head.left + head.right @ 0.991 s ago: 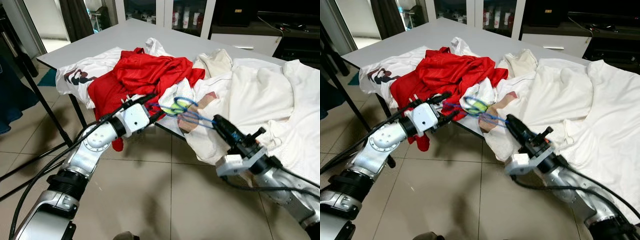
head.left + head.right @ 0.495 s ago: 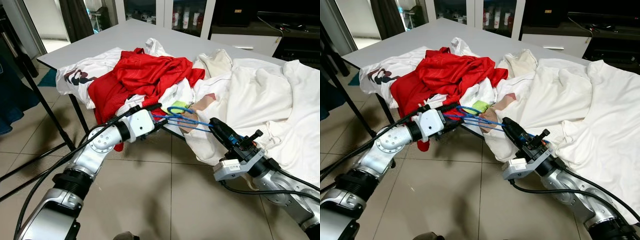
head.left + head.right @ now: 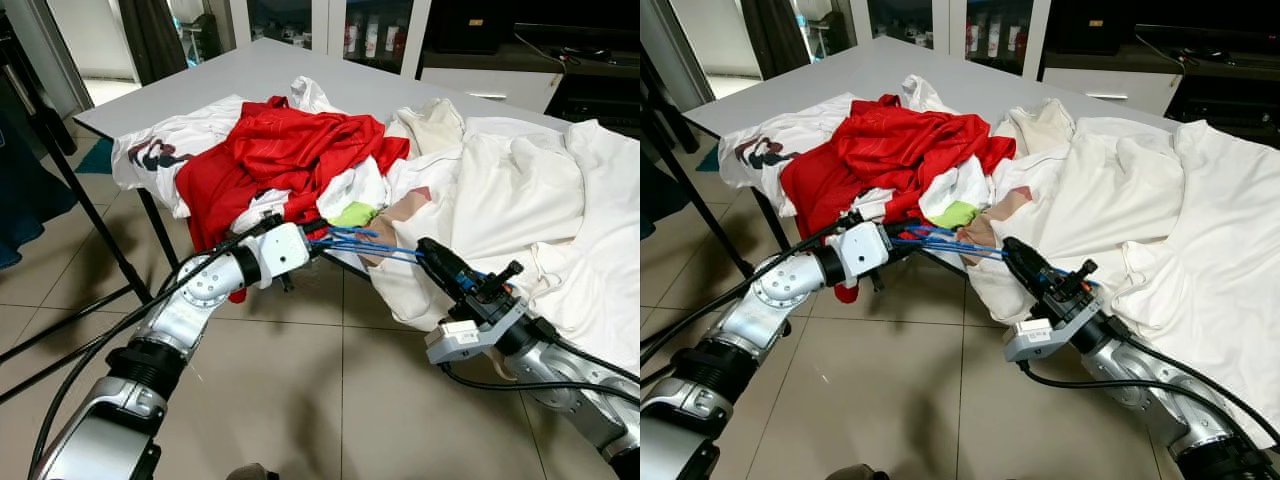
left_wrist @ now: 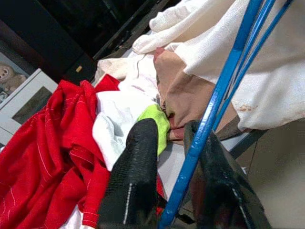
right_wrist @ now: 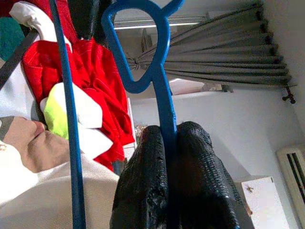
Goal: Hang hanger
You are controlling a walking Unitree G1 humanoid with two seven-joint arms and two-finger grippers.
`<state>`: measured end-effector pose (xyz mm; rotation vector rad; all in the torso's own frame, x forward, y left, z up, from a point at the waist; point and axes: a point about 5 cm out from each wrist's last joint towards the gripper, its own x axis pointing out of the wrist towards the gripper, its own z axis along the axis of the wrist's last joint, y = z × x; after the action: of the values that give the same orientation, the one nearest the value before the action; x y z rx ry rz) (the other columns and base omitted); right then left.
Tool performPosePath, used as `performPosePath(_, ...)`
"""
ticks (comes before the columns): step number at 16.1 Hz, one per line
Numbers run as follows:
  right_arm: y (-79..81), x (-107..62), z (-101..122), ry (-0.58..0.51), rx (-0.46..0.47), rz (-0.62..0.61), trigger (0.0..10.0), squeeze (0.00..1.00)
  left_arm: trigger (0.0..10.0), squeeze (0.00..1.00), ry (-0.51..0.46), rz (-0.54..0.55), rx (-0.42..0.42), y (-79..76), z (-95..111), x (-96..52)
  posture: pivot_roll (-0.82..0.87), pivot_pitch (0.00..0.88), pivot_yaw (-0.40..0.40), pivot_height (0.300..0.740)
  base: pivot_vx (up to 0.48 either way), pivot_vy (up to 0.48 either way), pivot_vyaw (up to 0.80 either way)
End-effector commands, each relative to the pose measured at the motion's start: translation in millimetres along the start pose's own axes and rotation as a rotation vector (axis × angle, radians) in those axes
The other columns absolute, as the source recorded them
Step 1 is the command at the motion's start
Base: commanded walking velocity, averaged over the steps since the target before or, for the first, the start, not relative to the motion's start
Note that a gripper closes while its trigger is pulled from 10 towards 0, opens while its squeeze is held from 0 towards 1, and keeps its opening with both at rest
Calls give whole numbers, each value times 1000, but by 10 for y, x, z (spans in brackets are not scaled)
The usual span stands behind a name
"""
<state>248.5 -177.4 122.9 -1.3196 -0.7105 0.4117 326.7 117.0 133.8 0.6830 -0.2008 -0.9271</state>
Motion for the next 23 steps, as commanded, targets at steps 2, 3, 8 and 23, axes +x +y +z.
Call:
performPosePath(2, -99, 88, 71, -55, -7, -67, 10000, 0, 0, 0, 13, -13, -11, -34, -20, 18, 45, 0, 35, 740, 0, 0, 0)
performPosePath(3, -98, 87, 73, -56, -2, -66, 10000, 0, 0, 0, 14, -7, -12, -28, -21, 20, 45, 0, 35, 740, 0, 0, 0)
performPosePath(8, -138, 98, 113, -82, 44, -89, 10000, 1000, 0, 0, 17, 6, -19, -13, -20, 23, 47, 0, 37, 740, 0, 0, 0)
performPosePath(23, -454, 272, 50, -99, 170, 48, 10000, 0, 0, 0, 94, -70, -3, -33, -119, -1, 45, 0, 46, 740, 0, 0, 0)
